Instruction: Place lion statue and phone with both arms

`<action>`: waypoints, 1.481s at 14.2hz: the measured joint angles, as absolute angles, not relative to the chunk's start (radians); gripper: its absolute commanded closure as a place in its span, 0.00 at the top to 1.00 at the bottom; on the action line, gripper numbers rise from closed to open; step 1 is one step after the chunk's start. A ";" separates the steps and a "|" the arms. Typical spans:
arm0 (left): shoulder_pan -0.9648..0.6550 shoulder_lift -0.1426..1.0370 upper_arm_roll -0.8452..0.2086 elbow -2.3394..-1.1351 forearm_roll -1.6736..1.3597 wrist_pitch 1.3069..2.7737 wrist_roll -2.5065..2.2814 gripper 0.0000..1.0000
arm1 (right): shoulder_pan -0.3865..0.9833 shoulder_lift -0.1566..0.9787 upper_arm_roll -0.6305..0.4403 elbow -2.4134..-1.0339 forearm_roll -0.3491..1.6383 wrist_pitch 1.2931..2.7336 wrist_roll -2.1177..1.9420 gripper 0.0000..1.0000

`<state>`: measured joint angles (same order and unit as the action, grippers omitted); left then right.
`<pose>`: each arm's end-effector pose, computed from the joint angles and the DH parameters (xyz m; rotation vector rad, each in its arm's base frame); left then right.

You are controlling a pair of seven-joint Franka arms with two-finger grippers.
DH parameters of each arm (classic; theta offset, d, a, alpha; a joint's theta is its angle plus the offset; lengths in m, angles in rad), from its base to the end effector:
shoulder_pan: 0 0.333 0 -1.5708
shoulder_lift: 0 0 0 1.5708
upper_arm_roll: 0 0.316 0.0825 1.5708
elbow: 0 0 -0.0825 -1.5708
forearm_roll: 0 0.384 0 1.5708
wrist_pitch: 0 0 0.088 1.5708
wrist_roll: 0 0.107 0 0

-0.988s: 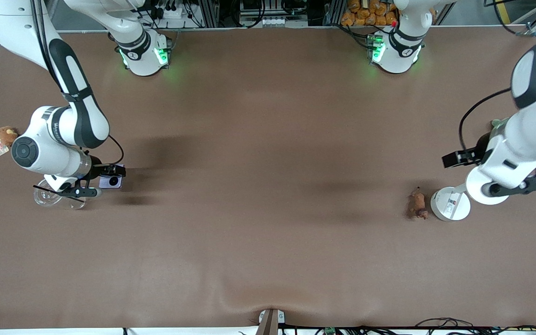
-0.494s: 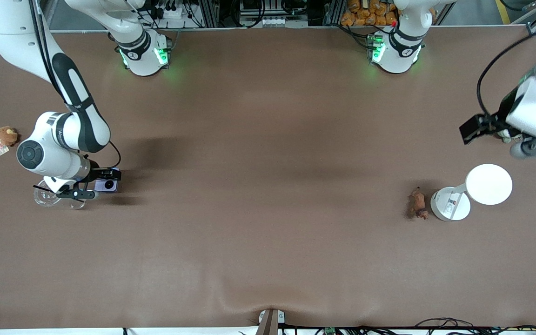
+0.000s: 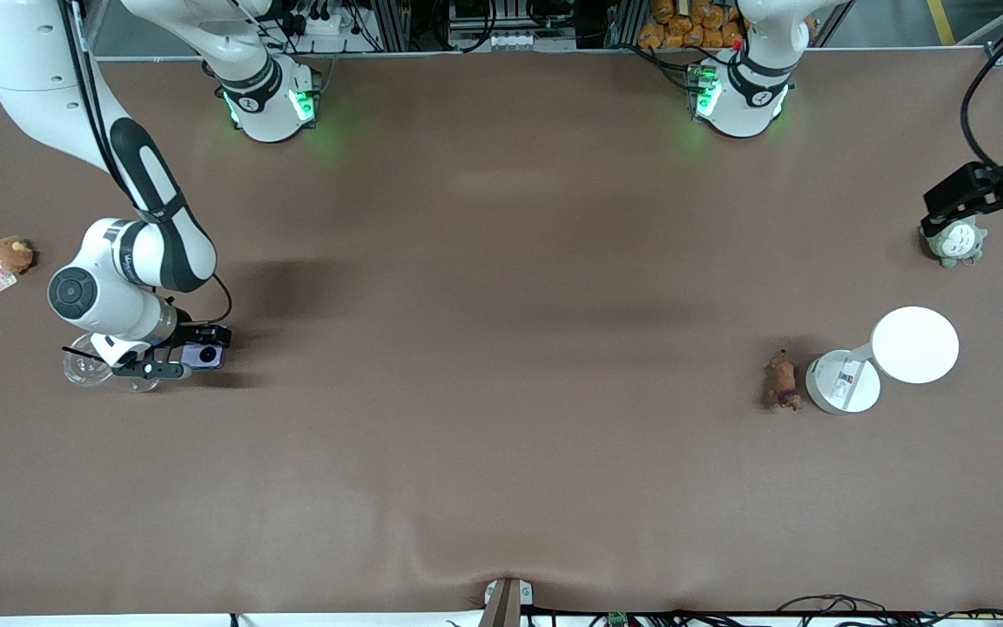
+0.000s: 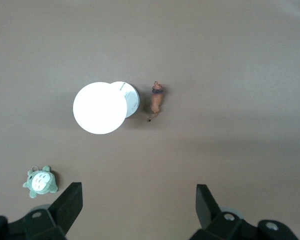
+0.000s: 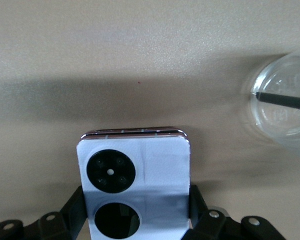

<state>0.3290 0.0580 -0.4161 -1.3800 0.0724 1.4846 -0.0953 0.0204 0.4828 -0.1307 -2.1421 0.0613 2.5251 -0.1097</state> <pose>0.5608 -0.0323 0.6763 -3.0966 -0.0271 -0.0861 0.5551 -0.0638 0.1685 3.1197 -0.0631 -0.1514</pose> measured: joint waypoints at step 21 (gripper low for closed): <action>0.059 -0.113 -0.155 -1.621 -0.016 1.474 -0.100 1.00 | 0.025 0.118 -0.116 -2.085 0.061 2.122 -0.088 1.00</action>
<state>0.0590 -0.1130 -0.1548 -1.6207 -0.0158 1.4742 -0.1003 0.0252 0.1176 -0.1163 -2.0845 0.0613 2.1220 -0.0880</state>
